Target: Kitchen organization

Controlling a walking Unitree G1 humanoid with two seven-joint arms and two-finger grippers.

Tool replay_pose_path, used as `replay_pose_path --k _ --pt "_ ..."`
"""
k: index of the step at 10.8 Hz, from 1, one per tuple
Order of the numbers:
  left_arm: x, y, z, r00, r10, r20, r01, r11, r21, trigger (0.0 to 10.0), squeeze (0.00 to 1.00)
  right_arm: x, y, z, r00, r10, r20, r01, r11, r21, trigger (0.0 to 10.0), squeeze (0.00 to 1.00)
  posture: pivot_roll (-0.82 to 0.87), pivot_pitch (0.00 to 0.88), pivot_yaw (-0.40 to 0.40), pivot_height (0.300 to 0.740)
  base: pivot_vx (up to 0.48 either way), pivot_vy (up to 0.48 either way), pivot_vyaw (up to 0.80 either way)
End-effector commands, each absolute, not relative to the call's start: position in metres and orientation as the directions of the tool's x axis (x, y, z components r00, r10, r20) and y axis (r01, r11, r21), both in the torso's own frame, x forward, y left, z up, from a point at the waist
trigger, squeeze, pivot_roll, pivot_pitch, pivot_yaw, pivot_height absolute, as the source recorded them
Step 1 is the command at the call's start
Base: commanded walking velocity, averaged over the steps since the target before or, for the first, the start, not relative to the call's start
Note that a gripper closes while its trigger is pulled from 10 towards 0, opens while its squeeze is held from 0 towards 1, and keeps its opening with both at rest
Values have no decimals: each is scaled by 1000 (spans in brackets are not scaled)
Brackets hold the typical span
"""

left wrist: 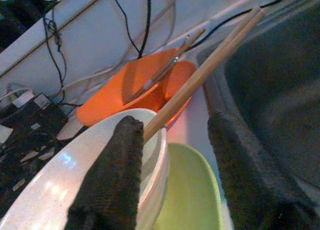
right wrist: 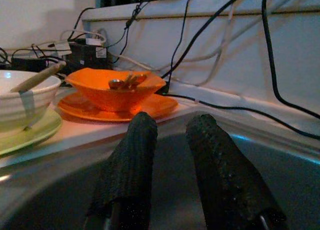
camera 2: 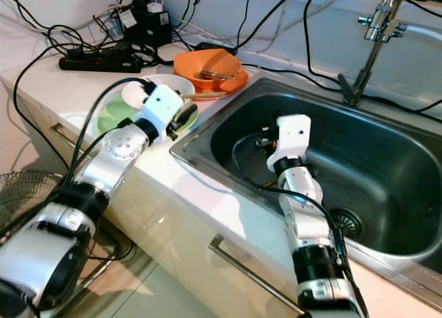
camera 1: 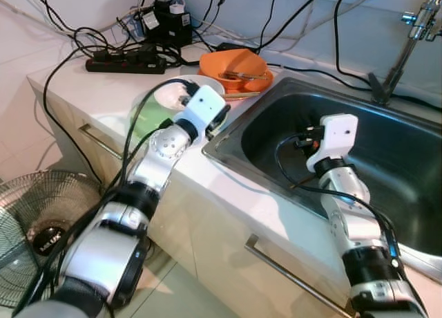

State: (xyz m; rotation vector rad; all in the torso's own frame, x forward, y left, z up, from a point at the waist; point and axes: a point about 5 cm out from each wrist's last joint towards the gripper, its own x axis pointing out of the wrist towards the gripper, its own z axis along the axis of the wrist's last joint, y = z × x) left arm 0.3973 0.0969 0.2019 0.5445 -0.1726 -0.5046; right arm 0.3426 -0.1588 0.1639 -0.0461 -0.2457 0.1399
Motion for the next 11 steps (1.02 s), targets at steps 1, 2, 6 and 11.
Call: replay_pose_path --k 1,2,6,11 --pt "399 93 209 850 -526 28 422 711 563 10000 1000 341 -159 164 962 138 234 -129 990 -52 10000 0 114 14 60 740 0 0 0" --pt "399 88 210 839 -543 25 431 693 578 10000 804 339 -159 162 965 131 228 -123 991 -46 10000 0 109 23 60 740 0 0 0" --pt "402 79 214 830 -558 21 426 656 623 10000 0 326 -156 157 970 128 208 -124 992 -33 10000 0 83 56 74 740 0 0 0" --pt "407 70 223 847 -531 26 380 639 669 10000 0 305 -158 148 980 103 173 -102 995 -14 10000 0 39 89 99 740 0 0 0"
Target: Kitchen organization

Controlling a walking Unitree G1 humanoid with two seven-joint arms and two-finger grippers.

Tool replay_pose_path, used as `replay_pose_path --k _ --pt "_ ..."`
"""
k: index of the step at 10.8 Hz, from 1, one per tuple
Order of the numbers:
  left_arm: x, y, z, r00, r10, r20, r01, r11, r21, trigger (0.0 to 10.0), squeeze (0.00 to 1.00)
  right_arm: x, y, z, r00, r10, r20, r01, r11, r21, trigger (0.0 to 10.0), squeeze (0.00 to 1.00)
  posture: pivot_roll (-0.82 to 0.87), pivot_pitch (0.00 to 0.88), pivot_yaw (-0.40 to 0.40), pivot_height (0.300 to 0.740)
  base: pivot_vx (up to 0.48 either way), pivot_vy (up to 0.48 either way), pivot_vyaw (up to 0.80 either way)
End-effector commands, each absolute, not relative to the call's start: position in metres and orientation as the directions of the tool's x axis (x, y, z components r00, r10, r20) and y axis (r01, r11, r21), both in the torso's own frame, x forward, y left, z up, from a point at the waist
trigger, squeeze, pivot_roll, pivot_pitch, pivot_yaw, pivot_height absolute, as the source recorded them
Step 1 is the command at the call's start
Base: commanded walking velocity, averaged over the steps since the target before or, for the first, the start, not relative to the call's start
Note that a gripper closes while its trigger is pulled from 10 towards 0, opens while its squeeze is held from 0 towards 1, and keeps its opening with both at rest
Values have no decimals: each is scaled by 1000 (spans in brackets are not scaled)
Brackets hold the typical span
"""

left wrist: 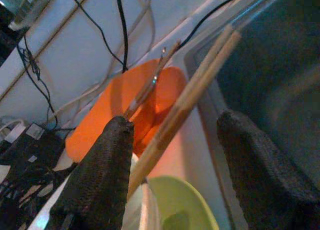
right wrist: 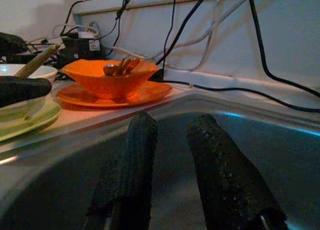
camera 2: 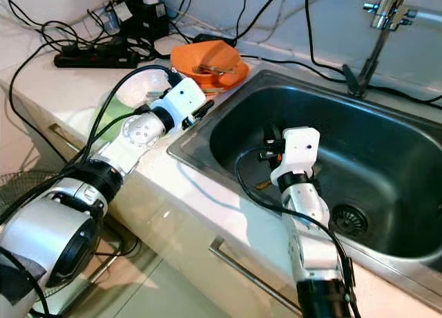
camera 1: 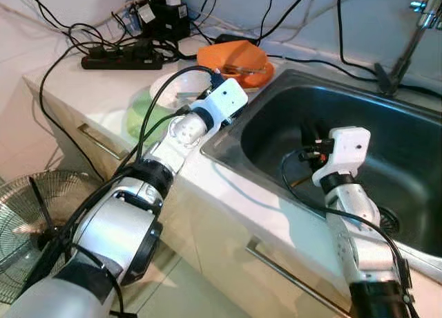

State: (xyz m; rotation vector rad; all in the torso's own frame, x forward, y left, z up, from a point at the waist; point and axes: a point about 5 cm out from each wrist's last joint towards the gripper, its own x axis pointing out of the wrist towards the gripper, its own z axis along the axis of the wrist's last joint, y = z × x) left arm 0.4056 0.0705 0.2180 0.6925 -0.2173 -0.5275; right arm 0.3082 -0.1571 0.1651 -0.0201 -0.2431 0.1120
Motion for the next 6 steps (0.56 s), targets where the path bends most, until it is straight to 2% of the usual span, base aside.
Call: replay_pose_path --k 1,6 --pt "408 70 225 859 -512 28 367 651 665 10000 0 301 -158 150 980 99 173 -99 995 -12 10000 0 23 90 102 740 0 0 0" --pt "411 69 227 877 -480 9 360 671 648 10000 0 296 -163 167 977 78 198 -78 997 -6 10000 0 -38 99 105 740 0 0 0"
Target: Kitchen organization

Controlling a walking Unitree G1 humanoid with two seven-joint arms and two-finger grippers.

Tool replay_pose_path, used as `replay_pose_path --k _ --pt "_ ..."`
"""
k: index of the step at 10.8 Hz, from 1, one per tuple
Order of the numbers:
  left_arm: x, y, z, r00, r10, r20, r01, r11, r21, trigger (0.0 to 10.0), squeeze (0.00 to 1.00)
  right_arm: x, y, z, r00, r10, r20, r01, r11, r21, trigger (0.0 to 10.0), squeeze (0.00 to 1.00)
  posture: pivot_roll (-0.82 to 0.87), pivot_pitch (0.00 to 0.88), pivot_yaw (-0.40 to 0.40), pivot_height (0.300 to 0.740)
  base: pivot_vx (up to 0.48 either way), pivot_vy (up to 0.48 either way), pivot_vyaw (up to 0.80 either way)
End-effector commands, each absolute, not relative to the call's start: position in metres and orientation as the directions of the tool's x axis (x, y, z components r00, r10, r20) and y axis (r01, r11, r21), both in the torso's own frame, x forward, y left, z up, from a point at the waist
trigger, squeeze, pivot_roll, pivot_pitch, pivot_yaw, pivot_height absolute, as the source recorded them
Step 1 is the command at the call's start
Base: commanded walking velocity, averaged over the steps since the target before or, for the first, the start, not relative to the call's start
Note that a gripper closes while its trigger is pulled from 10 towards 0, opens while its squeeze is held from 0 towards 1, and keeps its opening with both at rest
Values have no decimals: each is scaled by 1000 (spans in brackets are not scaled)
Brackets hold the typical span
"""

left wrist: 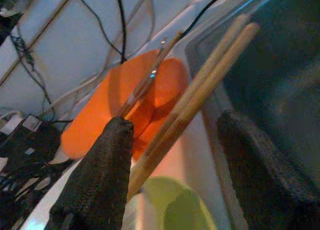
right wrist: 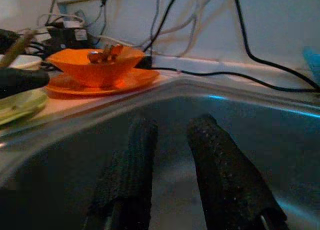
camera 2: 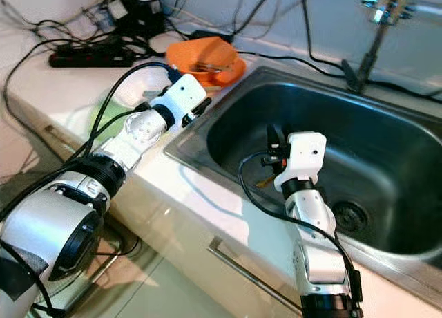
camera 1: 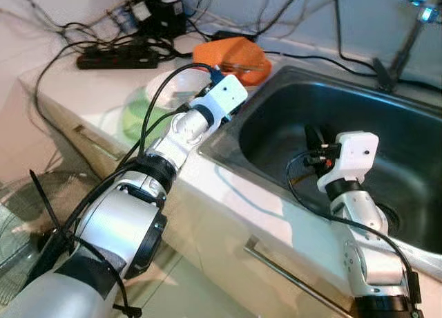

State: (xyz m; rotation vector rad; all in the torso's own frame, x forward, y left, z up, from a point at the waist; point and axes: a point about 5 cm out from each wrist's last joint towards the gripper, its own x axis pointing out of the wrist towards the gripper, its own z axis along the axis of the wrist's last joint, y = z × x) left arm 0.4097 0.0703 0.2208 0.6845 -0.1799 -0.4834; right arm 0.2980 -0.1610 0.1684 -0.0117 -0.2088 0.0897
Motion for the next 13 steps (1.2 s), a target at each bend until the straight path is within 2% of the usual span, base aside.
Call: replay_pose_path --k 1,4,5,6,7,13 --pt "411 68 228 878 -479 15 359 677 643 10000 0 302 -164 182 968 83 239 -82 997 -14 10000 0 -44 98 99 740 0 0 0" --pt "411 66 227 879 -477 16 361 686 632 10000 0 307 -164 203 954 97 284 -93 995 -30 10000 0 -53 101 88 740 0 0 0" --pt "411 66 226 879 -477 14 362 686 631 8196 0 307 -164 202 955 97 279 -93 995 -30 10000 0 -54 102 88 740 0 0 0" --pt "411 67 226 880 -476 16 360 688 630 2157 0 307 -165 201 958 96 272 -91 995 -31 10000 0 -51 102 89 740 0 0 0" --pt "411 67 227 880 -475 21 356 688 632 0 0 306 -166 200 959 94 266 -90 996 -30 10000 0 -48 99 89 740 0 0 0" --pt "413 69 246 871 -483 90 295 661 690 0 0 318 -160 200 958 103 269 -103 995 -15 10000 0 7 60 75 740 0 0 0"
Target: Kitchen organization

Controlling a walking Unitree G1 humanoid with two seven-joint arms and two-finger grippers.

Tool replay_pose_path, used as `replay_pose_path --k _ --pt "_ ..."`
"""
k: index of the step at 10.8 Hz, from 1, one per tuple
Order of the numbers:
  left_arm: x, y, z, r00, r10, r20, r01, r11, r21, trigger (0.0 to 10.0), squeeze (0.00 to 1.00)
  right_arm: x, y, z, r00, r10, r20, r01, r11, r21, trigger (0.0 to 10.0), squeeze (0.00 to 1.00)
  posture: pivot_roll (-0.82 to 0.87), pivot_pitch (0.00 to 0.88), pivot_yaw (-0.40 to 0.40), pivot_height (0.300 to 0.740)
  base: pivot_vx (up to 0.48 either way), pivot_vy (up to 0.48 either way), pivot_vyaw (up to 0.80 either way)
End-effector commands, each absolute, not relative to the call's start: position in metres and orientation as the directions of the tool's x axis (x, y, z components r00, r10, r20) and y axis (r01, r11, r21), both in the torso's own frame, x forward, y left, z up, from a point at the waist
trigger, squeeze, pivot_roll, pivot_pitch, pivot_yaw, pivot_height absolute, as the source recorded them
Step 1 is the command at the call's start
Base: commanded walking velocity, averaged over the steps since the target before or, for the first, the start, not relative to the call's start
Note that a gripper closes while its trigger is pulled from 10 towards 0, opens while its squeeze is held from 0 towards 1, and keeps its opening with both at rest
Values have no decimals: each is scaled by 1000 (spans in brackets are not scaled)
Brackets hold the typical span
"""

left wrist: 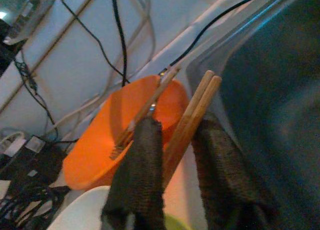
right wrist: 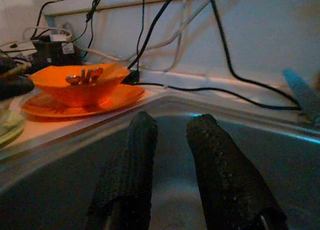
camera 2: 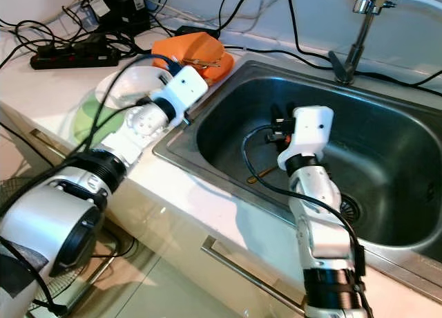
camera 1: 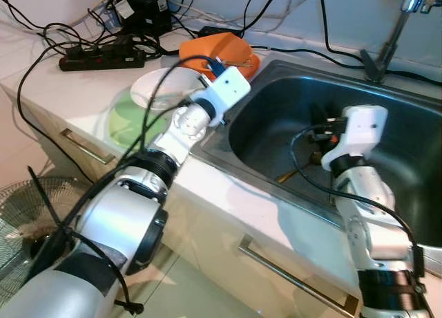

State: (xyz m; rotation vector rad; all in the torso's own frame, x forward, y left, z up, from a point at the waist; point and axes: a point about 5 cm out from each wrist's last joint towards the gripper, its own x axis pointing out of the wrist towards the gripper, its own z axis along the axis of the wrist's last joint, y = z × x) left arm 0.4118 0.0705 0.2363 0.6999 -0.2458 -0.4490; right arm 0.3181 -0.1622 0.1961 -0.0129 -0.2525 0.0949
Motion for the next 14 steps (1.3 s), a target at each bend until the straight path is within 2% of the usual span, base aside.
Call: replay_pose_path --k 1,3,4,6,8,9,10,11,12,14 --pt "413 71 251 870 -480 114 273 661 699 0 0 322 -158 200 956 109 271 -110 994 -12 10000 0 17 47 74 740 0 0 0" --pt "413 74 266 856 -488 172 220 645 732 0 0 327 -153 200 953 118 279 -122 993 -3 10000 0 39 23 70 740 0 0 0" --pt "413 77 280 842 -492 220 152 609 778 0 0 331 -151 200 953 118 281 -125 992 7 10000 0 50 14 68 740 0 0 0" --pt "409 79 306 794 -509 331 79 627 775 0 0 337 -144 196 952 131 277 -142 990 21 10000 0 79 0 61 740 0 0 0" --pt "400 76 326 727 -515 454 19 675 737 0 0 343 -143 196 949 134 284 -147 989 26 10000 0 85 0 61 740 0 0 0" --pt "392 72 337 662 -508 551 39 758 651 0 0 345 -143 196 948 134 288 -148 989 27 10000 0 88 0 61 740 0 0 0" --pt "379 63 337 572 -509 644 199 847 493 10000 0 346 -141 198 942 149 301 -166 986 32 10000 35 85 0 62 740 0 0 0" --pt "374 57 327 563 -514 647 282 855 435 10000 0 346 -141 198 937 170 304 -187 982 26 10000 1000 84 0 62 740 0 0 0" --pt "371 52 309 584 -516 627 362 857 368 10000 0 346 -145 198 932 201 303 -210 978 -2 10000 1000 86 0 61 740 0 0 0" --pt "366 53 287 623 -494 606 413 866 282 10000 0 345 -156 204 913 249 322 -246 968 -50 10000 1000 95 0 56 740 0 0 0"
